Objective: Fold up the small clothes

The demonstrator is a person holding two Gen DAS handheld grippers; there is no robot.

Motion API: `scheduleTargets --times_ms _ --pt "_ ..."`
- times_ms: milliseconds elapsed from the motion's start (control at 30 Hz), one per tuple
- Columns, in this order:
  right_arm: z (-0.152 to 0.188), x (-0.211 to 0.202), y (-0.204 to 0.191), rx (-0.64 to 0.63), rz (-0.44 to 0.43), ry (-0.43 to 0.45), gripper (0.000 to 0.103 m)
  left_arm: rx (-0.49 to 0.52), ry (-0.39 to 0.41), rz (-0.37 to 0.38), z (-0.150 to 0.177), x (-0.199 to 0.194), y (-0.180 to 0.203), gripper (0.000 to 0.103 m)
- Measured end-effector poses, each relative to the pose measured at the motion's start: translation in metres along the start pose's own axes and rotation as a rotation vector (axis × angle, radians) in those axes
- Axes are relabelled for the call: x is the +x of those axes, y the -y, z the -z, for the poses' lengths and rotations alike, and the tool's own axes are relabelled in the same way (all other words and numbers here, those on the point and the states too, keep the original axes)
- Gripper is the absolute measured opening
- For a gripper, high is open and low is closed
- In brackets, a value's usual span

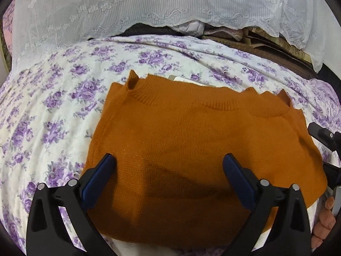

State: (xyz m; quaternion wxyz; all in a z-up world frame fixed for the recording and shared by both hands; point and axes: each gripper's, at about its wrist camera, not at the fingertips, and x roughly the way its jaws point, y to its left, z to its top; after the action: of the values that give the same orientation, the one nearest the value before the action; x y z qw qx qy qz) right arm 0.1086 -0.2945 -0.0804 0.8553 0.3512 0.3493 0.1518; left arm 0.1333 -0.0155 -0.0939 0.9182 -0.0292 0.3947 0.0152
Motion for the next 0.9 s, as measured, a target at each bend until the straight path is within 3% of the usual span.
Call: scheduleTargets --times_ms 400,633,900 --pt "0.006 -0.006 0.003 0.005 -0.036 -0.009 0.070 0.006 -0.004 0.015 0.004 0.001 -0.001 0.099" --pt "0.006 -0.009 0.013 0.081 -0.086 -0.013 0.047 0.010 -0.004 0.011 0.004 0.001 -0.001 0.099" --pt "0.002 0.001 0.015 0.093 -0.080 -0.014 0.043 0.042 0.009 0.000 -0.001 -0.005 0.008 0.098"
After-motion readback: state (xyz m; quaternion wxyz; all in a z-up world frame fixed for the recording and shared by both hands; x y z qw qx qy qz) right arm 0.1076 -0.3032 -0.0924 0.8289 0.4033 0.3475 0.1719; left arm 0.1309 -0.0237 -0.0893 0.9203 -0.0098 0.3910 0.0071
